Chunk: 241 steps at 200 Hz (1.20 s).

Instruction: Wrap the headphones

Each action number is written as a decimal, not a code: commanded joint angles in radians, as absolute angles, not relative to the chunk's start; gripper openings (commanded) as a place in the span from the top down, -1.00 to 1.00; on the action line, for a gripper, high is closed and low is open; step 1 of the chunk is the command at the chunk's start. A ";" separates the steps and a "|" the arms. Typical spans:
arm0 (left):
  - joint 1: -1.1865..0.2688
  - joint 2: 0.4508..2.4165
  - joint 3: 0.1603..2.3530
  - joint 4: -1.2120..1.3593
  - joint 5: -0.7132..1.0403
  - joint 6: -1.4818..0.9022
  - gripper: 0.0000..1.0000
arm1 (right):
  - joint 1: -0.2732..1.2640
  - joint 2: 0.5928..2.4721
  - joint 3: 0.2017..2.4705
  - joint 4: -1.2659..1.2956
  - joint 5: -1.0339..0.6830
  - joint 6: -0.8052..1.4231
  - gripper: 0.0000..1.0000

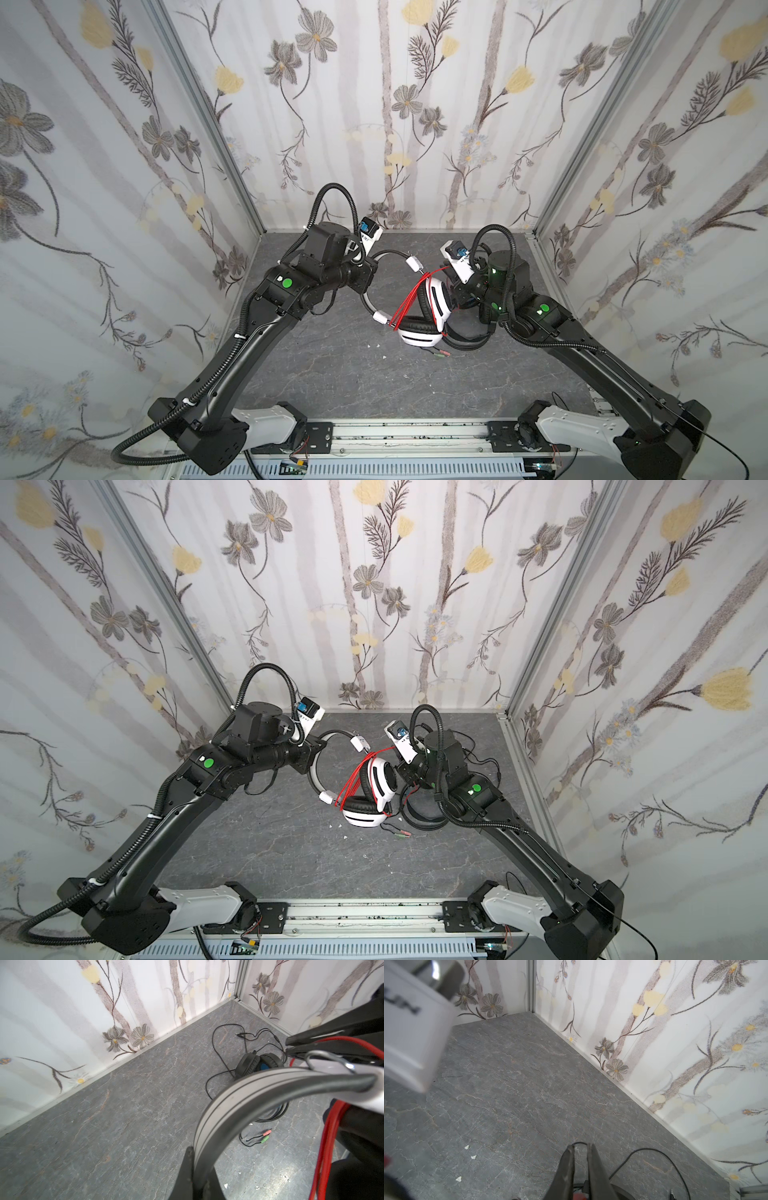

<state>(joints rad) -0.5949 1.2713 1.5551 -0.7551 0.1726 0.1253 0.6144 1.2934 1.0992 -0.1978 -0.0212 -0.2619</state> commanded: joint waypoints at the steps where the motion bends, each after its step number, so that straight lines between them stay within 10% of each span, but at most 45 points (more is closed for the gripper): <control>1: -0.597 1.264 1.585 -0.687 0.261 0.050 1.00 | 0.581 1.284 1.075 -0.080 -0.109 -0.185 0.60; 241: -0.582 1.288 1.864 -0.352 0.352 -0.225 1.00 | 0.517 1.324 0.799 0.226 -0.394 0.084 0.55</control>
